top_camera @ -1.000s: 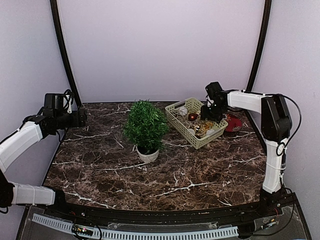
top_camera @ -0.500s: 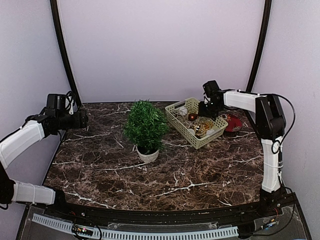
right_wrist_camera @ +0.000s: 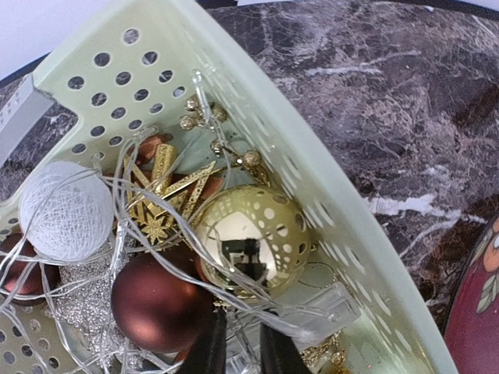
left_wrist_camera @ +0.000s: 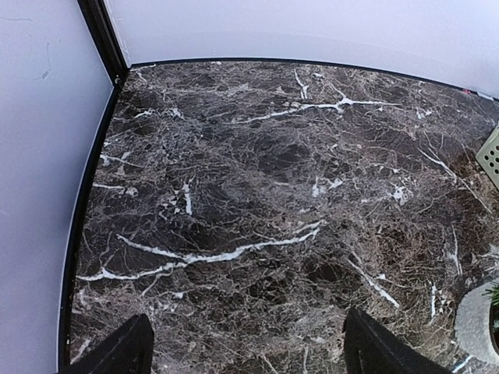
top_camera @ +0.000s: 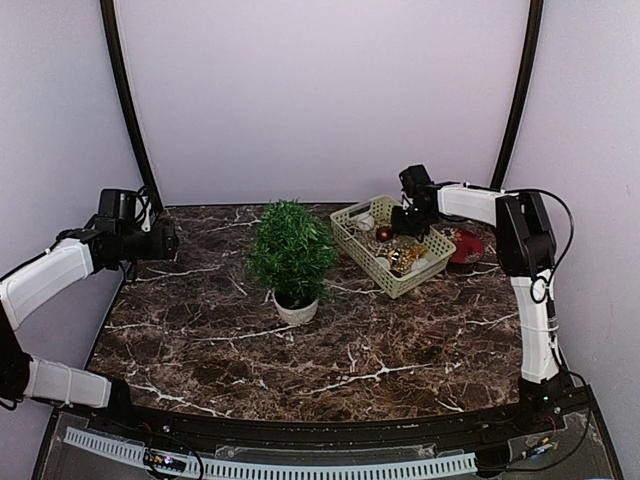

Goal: Decorate the small christmas tree

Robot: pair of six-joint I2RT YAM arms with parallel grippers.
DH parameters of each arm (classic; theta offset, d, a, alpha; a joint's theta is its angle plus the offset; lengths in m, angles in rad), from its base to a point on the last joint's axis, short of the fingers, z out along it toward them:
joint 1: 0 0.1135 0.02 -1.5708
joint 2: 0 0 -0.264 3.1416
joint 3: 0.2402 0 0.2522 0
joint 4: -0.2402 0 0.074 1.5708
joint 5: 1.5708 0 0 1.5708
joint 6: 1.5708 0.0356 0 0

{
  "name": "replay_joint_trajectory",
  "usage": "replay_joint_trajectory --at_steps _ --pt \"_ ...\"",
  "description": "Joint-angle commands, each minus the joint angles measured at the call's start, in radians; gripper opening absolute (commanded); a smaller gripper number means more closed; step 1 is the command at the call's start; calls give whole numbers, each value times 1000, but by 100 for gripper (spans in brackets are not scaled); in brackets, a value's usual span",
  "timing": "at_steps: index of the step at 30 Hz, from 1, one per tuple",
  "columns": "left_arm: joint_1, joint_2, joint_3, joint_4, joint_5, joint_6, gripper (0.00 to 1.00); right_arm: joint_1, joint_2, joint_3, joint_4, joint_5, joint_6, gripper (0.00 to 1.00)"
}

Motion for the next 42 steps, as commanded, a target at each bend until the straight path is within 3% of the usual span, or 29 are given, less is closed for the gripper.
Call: replay_joint_trajectory --at_steps 1,2,14,30,42 --pt "5 8 22 -1 17 5 87 4 5 25 13 1 2 4" --pt "5 7 22 -2 16 5 87 4 3 24 16 2 1 0" --pt "5 -54 1 28 21 14 87 4 -224 -50 66 -29 -25 0" --pt "-18 -231 -103 231 376 35 85 44 -549 -45 63 -167 -55 0" --pt "-493 -142 200 186 201 -32 84 79 -744 60 69 -303 -36 0"
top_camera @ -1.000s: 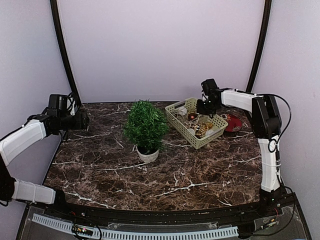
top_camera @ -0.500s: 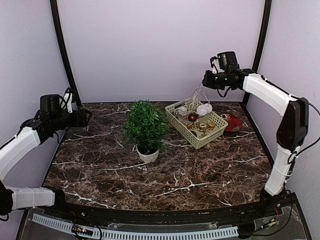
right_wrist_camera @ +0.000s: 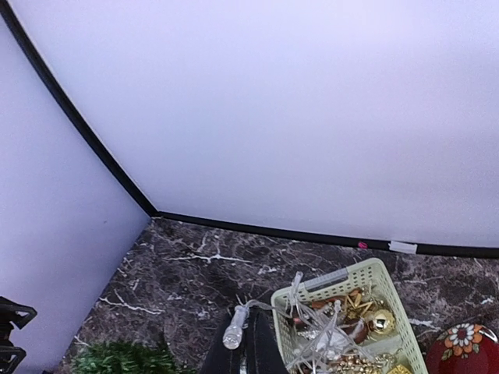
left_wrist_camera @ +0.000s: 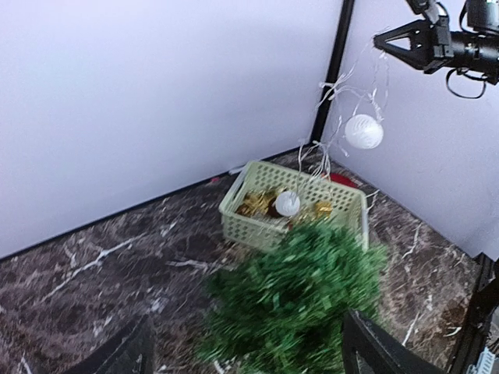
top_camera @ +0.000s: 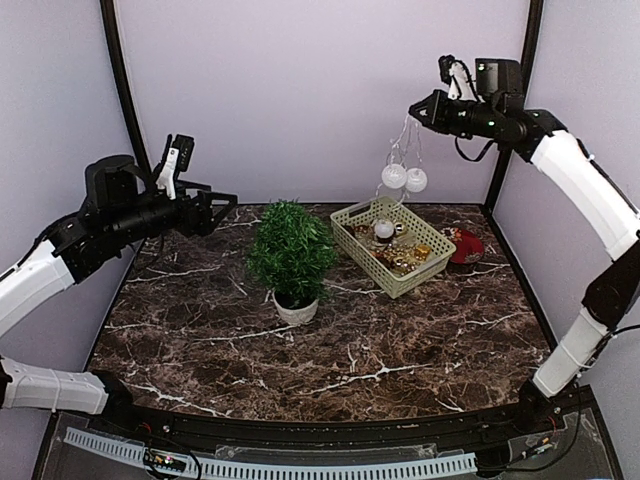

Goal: Decorate the small christmas tree

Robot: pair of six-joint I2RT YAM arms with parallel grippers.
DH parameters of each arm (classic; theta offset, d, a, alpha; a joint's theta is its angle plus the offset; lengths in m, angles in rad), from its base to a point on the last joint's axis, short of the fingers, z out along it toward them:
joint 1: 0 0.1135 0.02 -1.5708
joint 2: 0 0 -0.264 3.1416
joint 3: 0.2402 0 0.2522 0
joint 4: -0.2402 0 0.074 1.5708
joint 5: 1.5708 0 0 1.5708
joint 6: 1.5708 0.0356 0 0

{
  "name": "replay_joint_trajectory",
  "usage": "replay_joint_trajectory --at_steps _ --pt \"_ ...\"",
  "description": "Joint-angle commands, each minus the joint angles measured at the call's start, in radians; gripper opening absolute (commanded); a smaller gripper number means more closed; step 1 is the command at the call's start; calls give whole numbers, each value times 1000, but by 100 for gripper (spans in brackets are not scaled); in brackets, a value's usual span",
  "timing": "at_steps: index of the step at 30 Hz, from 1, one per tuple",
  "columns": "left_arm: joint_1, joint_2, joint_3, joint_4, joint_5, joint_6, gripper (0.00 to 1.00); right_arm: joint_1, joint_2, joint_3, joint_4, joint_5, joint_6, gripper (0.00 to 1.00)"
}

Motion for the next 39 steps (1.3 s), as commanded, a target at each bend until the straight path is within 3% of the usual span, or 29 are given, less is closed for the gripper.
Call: replay_joint_trajectory --at_steps 1,7,16,28,34,39 --pt "-141 33 117 41 -70 -46 84 14 -113 38 54 -89 21 0" --pt "-309 177 228 136 -136 -57 85 17 -213 31 35 -119 -6 0" --pt "-515 550 504 257 -128 -60 85 17 -321 -21 70 -209 16 0" --pt "-537 846 758 298 -41 -120 97 17 -392 -84 140 -296 24 0" --pt "-536 964 869 269 -127 -68 99 17 -404 -119 187 -292 33 0" --pt "-536 1020 923 280 -119 -75 99 17 -397 -107 196 -294 43 0"
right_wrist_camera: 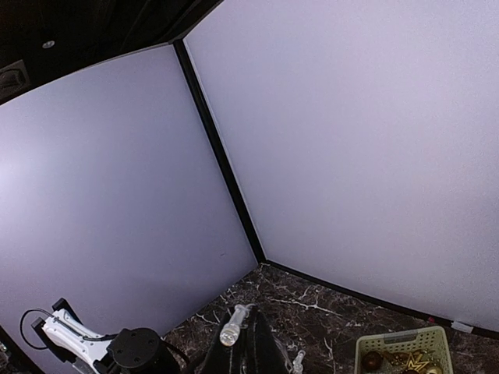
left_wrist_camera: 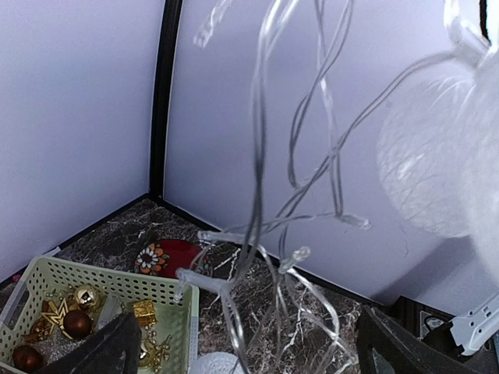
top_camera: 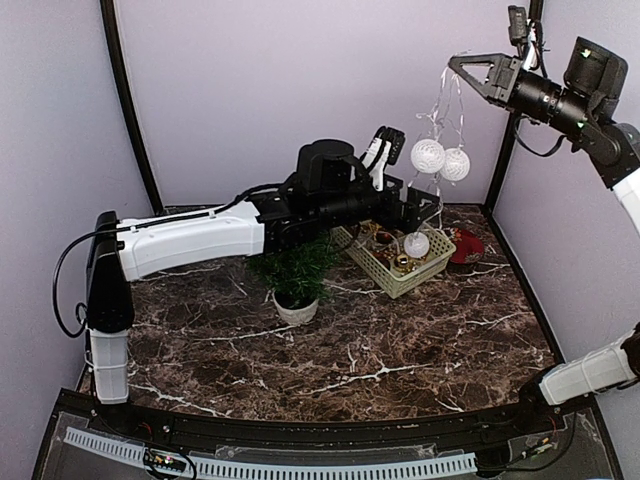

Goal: Decorate the small christmas tree

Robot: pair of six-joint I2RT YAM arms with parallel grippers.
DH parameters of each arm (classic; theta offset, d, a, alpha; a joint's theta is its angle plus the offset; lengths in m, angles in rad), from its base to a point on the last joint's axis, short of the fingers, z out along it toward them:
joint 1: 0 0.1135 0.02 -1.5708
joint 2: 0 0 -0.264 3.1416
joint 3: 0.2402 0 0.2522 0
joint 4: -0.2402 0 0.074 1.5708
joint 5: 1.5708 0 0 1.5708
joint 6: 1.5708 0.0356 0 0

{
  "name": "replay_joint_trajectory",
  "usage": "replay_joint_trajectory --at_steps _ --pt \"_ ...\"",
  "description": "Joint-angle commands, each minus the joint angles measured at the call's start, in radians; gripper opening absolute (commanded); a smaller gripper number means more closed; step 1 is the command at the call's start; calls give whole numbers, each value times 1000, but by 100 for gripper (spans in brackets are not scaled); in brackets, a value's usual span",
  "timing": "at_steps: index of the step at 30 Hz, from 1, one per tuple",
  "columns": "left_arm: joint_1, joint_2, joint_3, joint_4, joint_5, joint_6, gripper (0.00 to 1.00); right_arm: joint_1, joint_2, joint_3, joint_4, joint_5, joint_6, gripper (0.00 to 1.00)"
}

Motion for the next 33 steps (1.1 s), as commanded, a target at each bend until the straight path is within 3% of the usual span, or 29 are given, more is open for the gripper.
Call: replay_joint_trajectory --at_steps 1,15,16,17,18,19,26,28,33 --pt "1 43 46 25 18 9 99 5 -12 -1 90 -5 21 0" --pt "1 171 112 180 85 -61 96 5 -42 -68 109 -32 53 0" --pt "0 186 118 186 94 -64 91 5 -48 -75 103 -24 52 0" --pt "0 194 133 192 100 -68 78 5 -55 -83 94 -14 49 0" --pt "0 203 140 194 110 -69 72 5 -61 -91 86 -1 47 0" --pt "0 206 151 194 114 -67 58 5 -69 -100 79 12 41 0" --pt "-1 190 211 105 141 20 13 5 -118 -102 42 47 15 0" --pt "-4 165 214 91 150 37 3 5 -133 -102 41 57 9 0" --pt "-24 55 156 44 121 94 0 5 -178 -163 23 129 -7 0"
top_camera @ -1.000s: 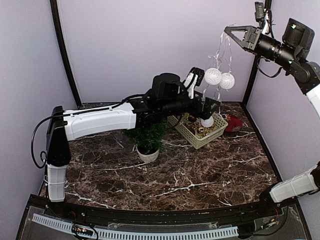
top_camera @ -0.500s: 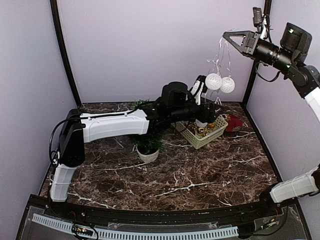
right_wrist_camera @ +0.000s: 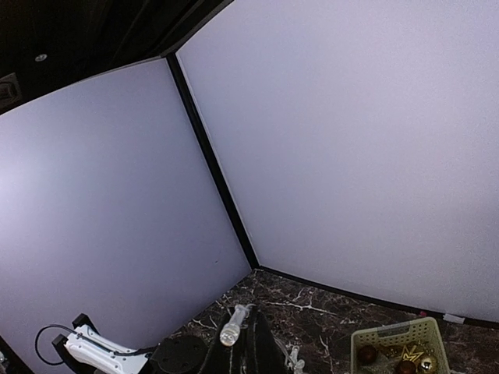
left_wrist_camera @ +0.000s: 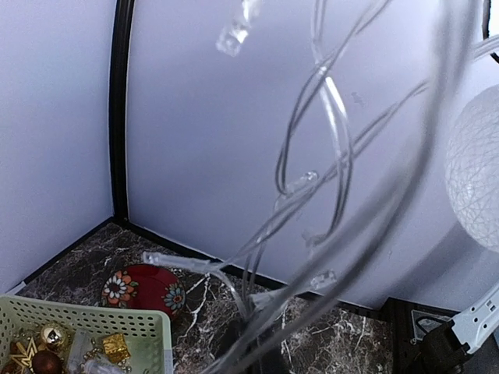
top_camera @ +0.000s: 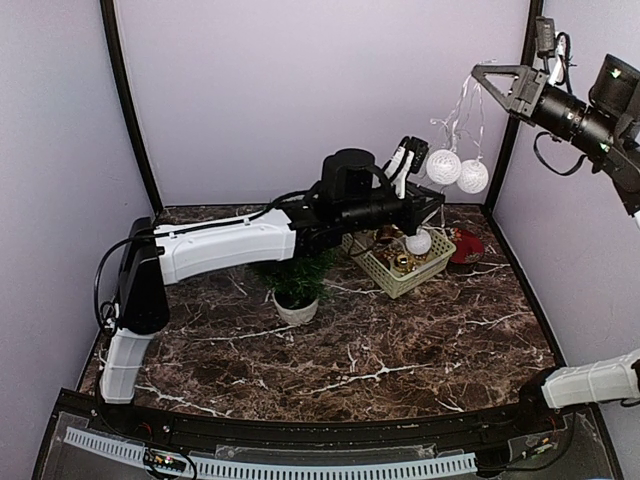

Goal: Decorate the small christmas tree

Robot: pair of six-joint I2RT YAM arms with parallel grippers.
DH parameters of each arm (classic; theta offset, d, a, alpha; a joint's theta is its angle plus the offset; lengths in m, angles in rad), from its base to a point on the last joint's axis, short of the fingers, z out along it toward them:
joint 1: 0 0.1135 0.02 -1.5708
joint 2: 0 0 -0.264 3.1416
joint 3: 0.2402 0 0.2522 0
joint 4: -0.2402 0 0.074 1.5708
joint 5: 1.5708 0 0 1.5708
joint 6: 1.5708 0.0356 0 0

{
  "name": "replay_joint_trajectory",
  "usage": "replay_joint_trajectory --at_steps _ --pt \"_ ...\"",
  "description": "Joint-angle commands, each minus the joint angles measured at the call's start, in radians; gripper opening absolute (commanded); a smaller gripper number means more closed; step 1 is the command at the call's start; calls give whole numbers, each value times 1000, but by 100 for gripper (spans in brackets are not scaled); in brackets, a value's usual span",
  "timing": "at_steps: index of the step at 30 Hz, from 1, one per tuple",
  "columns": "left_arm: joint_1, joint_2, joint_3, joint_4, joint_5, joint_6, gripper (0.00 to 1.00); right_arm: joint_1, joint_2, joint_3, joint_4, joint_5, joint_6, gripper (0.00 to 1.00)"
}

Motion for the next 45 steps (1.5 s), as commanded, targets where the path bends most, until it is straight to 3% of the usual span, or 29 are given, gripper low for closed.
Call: replay_joint_trajectory --at_steps 1,10,16,26,32,34,38,39,42,45 --pt "-24 -184 -51 -47 -15 73 0 4 -58 -72 19 76 -24 0" --pt "-84 -369 -66 -312 -39 192 0 3 -251 -369 -16 282 6 0" --pt "-158 -426 -100 -512 -43 235 0 3 -322 -592 -44 305 136 0" --pt "-204 -564 -497 -314 -48 84 0 4 -365 -910 -64 241 323 0" --pt "-205 -534 -512 -365 -14 76 0 5 -406 -998 -69 247 340 0" --pt "-205 -521 -499 -396 -15 79 0 5 -412 -995 -79 246 329 8" --pt "-205 -523 -488 -436 -1 88 0 4 -408 -953 -132 279 287 57" --pt "-205 -526 -492 -446 3 91 0 4 -403 -941 -144 295 279 64" --pt "-205 -542 -505 -464 11 111 0 5 -367 -895 -149 298 245 76" --pt "-203 -555 -540 -473 0 117 0 5 -329 -868 -113 271 201 80"
